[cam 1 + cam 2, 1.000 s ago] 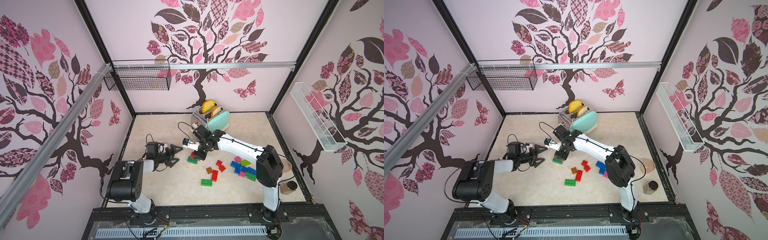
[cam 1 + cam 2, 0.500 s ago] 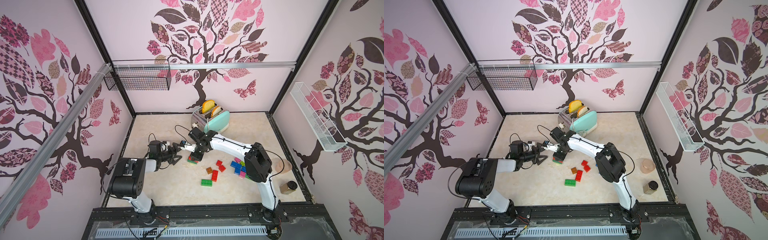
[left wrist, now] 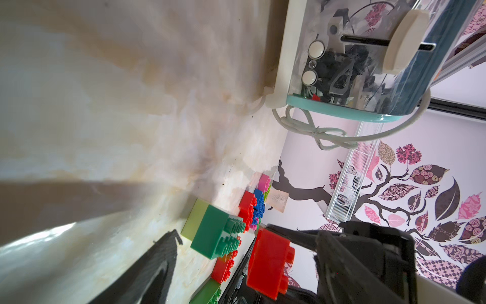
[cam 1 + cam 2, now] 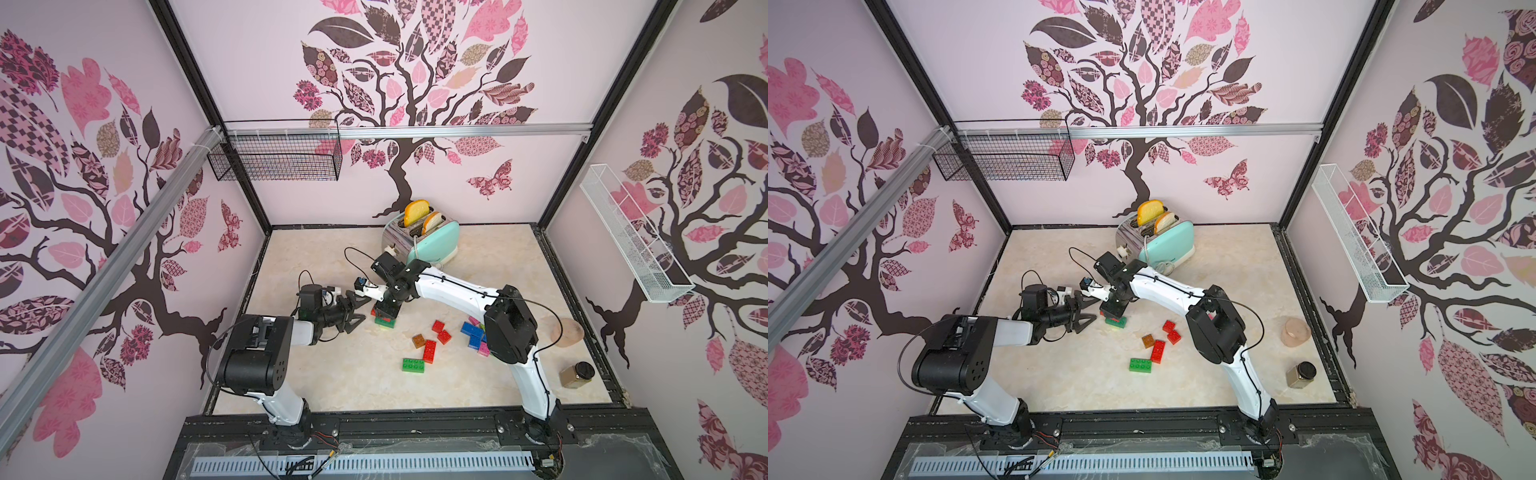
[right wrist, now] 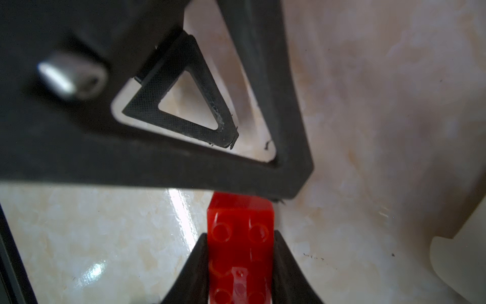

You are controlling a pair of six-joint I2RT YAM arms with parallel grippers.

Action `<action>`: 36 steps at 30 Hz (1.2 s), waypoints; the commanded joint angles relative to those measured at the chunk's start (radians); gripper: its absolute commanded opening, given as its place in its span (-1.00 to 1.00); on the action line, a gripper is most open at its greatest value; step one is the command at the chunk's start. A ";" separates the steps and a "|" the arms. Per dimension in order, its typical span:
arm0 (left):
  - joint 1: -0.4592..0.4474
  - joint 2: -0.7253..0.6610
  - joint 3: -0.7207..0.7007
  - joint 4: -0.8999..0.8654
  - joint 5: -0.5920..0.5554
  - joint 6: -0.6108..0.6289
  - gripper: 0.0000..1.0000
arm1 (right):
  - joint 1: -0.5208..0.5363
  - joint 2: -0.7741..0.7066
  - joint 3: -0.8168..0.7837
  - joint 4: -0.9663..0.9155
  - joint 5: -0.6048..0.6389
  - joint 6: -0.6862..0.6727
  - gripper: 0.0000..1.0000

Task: Assemble a heart with lego
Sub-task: Assemble the lego brick with the lego brick.

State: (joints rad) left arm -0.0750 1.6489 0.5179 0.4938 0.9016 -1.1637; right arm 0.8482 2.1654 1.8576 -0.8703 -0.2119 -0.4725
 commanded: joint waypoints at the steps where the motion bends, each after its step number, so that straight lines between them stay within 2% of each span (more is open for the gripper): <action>1: -0.004 -0.025 -0.016 0.039 0.017 -0.003 0.60 | 0.006 0.010 0.034 -0.005 0.009 0.012 -0.52; 15: -0.033 -0.040 -0.031 0.050 0.031 0.005 0.35 | 0.014 0.038 0.049 -0.032 0.022 0.015 -0.53; 36: -0.051 -0.030 -0.055 0.033 0.022 0.026 0.34 | 0.025 0.066 0.034 -0.004 0.037 0.014 -0.53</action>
State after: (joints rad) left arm -0.1226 1.6192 0.4683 0.5282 0.9245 -1.1603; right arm 0.8677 2.1986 1.8713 -0.8822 -0.1864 -0.4603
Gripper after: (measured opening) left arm 0.671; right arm 0.327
